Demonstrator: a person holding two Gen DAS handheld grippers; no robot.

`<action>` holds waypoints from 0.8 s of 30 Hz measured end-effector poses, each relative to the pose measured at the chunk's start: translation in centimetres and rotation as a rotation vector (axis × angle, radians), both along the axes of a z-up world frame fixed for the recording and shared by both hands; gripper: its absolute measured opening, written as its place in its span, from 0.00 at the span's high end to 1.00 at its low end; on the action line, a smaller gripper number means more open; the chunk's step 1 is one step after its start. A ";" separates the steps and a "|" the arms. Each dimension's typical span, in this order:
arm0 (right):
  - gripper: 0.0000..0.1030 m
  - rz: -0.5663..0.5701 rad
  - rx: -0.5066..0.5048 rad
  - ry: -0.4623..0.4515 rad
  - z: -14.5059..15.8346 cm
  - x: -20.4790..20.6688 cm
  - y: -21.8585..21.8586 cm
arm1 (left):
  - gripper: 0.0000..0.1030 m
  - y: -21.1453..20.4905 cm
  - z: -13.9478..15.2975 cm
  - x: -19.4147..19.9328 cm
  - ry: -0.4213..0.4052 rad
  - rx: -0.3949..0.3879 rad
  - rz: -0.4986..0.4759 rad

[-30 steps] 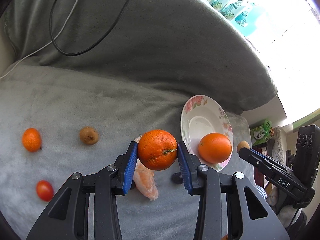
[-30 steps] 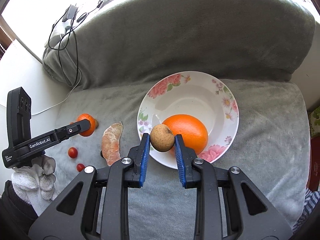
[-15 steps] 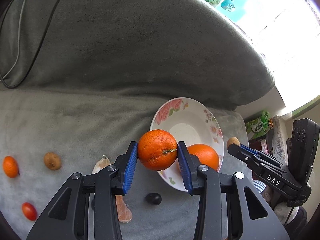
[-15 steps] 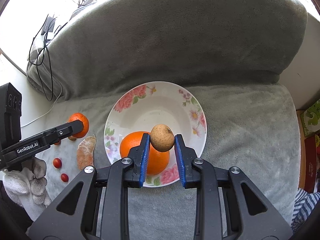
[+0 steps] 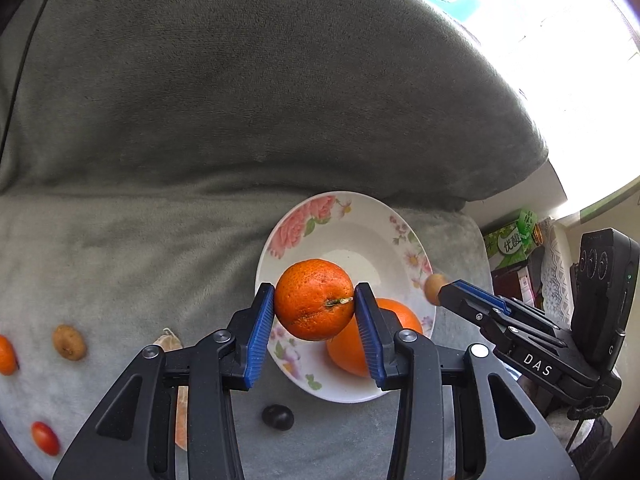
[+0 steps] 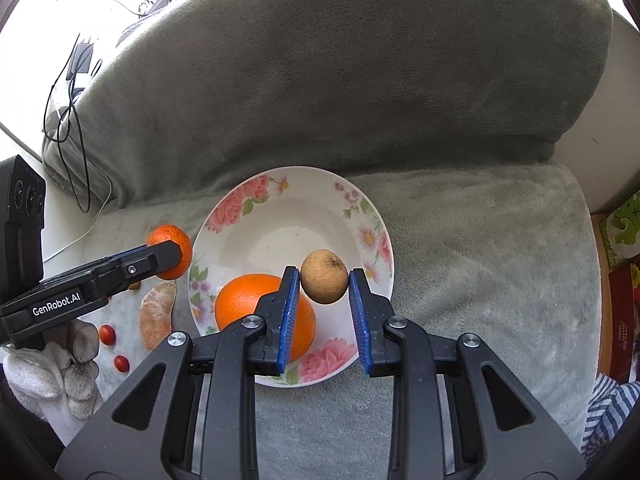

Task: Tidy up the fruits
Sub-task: 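Carry both fruits into the bowl and open both tools, then withdraw both tools from the bowl back over the fruits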

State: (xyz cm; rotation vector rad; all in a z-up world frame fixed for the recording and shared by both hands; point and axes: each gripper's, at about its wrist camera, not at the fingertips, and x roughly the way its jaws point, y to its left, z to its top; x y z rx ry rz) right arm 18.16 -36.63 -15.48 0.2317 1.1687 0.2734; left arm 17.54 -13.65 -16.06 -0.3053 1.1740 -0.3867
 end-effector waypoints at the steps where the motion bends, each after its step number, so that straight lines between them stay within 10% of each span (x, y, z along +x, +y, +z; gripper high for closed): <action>1: 0.70 -0.005 0.006 0.000 0.0 0.0 -0.1 | 0.60 -0.1 0.0 0.0 -0.001 0.000 -0.001; 5: 0.32 -0.041 0.000 -0.019 0.5 0.1 -0.8 | 0.47 -0.2 0.5 -0.2 -0.019 0.001 -0.008; 24: 0.17 -0.102 0.008 -0.080 2.8 -1.0 -1.8 | 0.30 -1.2 1.8 -1.9 -0.073 0.052 -0.017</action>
